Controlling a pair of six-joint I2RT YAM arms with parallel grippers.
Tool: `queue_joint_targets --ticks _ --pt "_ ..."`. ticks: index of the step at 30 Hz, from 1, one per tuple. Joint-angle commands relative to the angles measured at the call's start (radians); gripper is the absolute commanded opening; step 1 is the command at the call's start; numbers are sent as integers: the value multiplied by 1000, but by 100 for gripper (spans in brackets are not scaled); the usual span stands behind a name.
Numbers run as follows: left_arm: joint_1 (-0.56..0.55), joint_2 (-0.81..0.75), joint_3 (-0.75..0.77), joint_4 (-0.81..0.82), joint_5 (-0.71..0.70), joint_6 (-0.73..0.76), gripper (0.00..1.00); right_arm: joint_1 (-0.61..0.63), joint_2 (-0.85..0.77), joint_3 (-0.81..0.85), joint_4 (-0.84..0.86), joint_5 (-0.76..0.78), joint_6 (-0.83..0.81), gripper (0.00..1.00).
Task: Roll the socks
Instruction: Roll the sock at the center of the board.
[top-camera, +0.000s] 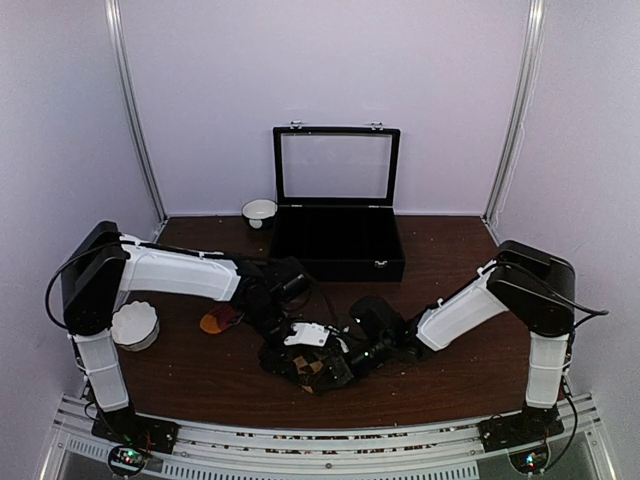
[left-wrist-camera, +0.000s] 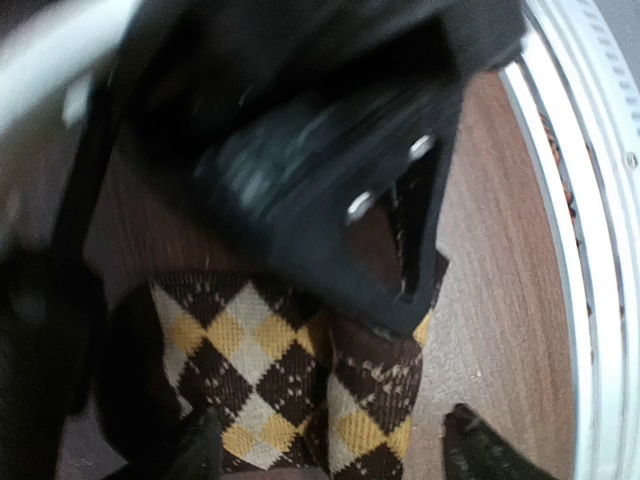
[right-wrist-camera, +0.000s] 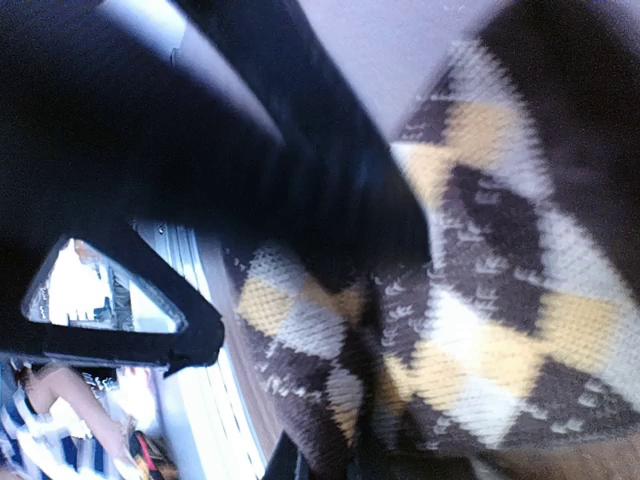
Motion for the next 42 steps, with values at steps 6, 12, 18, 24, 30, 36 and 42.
queue_joint_targets --ticks 6,12,18,24,30,36,42 --pt "61 -52 8 -48 -82 -109 98 0 81 -108 -265 150 12 0" --pt "132 -250 -61 92 -423 -290 98 0 84 -117 -254 159 17 0" --pt "264 -108 -1 -66 -48 -225 75 1 85 -96 -266 166 16 0" --pt "189 -169 -105 56 186 -237 70 4 84 -70 -307 175 1 0" --pt "105 -134 -127 91 199 -205 69 5 78 -67 -312 183 6 0" --pt "58 -63 -124 114 165 -180 59 5 78 -62 -309 183 15 0" --pt "43 -11 -102 106 157 -153 50 7 84 -63 -294 185 25 0"
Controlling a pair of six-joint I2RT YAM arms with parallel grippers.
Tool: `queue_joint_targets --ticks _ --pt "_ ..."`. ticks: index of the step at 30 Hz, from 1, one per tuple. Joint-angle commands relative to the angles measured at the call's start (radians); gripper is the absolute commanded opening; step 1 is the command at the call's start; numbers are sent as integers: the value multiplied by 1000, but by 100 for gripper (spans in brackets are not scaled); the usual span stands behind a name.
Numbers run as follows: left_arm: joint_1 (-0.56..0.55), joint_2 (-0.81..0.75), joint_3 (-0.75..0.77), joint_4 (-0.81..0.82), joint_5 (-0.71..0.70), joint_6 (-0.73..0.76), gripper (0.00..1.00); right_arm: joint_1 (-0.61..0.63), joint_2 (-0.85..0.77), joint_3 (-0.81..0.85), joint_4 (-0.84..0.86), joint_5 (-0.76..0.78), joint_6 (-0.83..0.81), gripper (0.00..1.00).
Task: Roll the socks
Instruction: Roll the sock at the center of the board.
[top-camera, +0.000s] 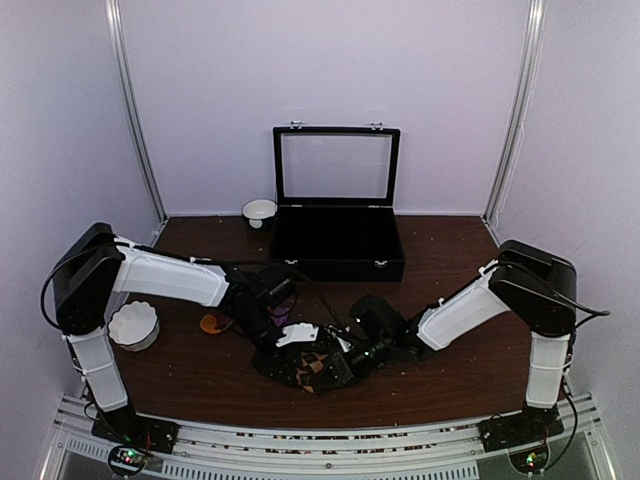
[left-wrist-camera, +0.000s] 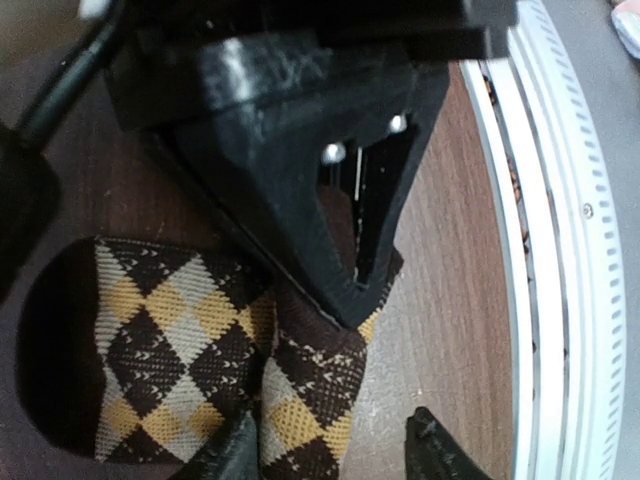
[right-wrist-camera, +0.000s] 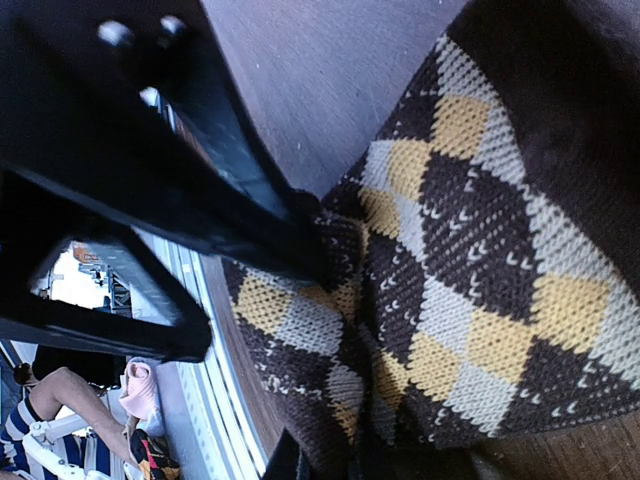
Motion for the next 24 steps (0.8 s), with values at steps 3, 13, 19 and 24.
queue_joint_targets --ticks 3,13,19,24 --pt "-8 37 24 10 16 33 38 7 96 -66 -270 172 11 0" --pt "-13 84 45 -6 -2 21 18 7 89 -63 -255 184 25 0" --pt "-6 109 109 -82 -3 12 51 9 74 -58 -267 201 22 0" --pt "60 120 144 -131 92 8 48 22 52 -48 -302 230 12 0"
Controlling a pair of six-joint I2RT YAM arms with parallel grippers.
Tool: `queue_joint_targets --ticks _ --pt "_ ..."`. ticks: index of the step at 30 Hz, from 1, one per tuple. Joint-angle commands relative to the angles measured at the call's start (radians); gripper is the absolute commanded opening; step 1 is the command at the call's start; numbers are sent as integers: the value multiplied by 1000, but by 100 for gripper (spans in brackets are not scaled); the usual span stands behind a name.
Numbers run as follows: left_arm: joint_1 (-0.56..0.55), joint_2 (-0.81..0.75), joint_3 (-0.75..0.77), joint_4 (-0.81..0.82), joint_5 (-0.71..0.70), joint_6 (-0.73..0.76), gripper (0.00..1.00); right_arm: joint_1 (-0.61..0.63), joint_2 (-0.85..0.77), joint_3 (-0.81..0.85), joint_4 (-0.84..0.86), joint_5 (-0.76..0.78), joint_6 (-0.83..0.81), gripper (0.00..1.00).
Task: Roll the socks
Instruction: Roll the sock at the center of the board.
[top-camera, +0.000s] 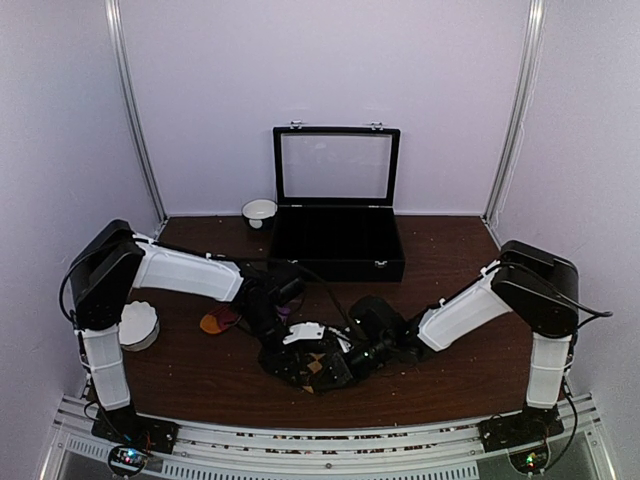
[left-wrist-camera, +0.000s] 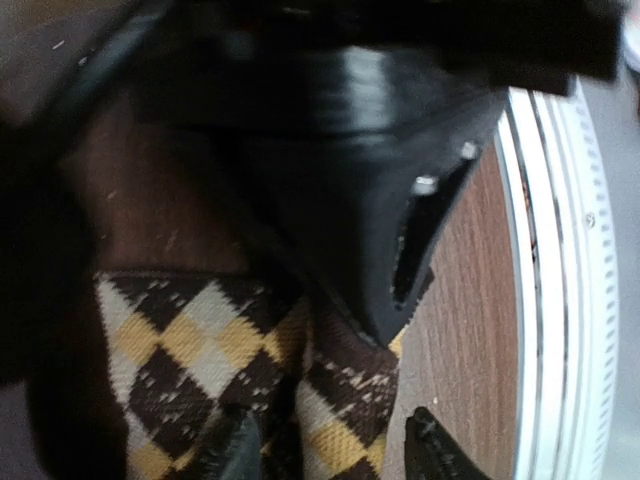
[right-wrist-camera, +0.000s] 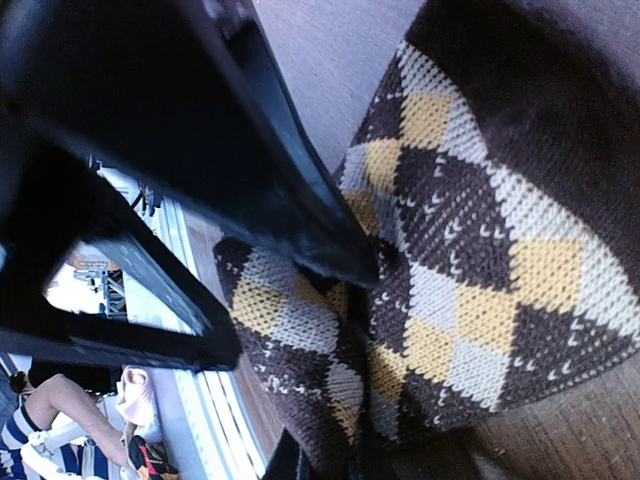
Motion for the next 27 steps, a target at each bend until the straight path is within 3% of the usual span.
queue_joint_targets --ticks 1,9,11,15,18,21,27 --pt "54 25 51 -61 84 -2 44 17 60 -47 -305 206 -2 0" --pt "46 21 26 -75 137 18 29 27 60 -21 -304 219 30 0" --pt "44 16 14 -86 143 29 30 29 66 -19 -299 221 38 0" --pt "34 5 4 -89 151 36 42 34 75 -14 -281 219 52 0" --pt "16 7 7 -70 126 33 41 39 77 -12 -271 215 59 0" --pt "5 25 18 -59 104 27 34 40 74 -16 -262 215 65 0" --pt "3 53 10 -53 9 31 9 38 67 -51 -219 208 82 0"
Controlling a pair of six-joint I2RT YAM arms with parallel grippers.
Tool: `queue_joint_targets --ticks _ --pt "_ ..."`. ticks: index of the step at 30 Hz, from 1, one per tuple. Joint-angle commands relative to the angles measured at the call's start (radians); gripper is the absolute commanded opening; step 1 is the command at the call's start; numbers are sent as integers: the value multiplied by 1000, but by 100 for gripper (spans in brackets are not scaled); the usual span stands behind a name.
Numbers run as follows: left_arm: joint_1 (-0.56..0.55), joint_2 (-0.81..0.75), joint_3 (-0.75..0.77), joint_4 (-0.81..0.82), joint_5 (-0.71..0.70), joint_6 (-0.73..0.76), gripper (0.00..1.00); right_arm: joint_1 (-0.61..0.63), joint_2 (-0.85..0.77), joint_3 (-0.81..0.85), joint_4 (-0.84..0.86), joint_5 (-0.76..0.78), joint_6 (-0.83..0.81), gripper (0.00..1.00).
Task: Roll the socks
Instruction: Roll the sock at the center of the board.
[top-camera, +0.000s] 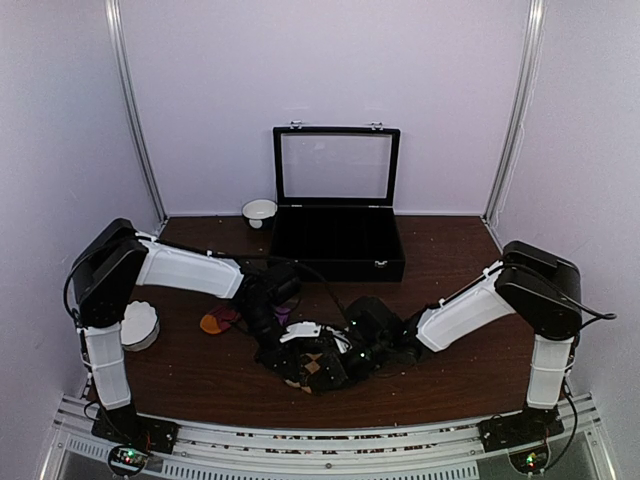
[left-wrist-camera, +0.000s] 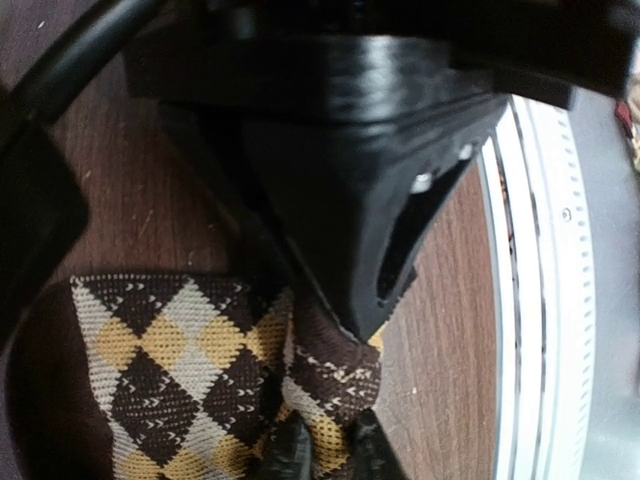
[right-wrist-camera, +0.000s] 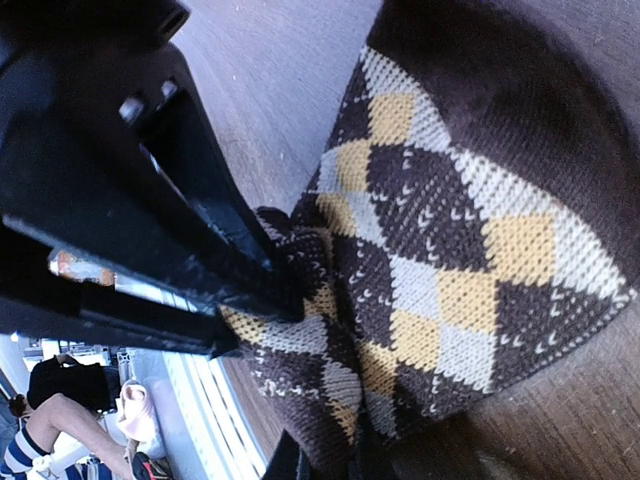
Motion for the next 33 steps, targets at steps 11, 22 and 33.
queue_joint_targets --ticks 11,22,33 --pt "-17 107 47 0 -202 -70 0 9 -35 -224 33 238 74 27" --pt "33 188 121 -94 -94 -72 0 103 -445 -430 85 704 -213 90" --pt "68 208 147 -123 -60 -76 0 159 -621 -463 50 1105 -378 100"
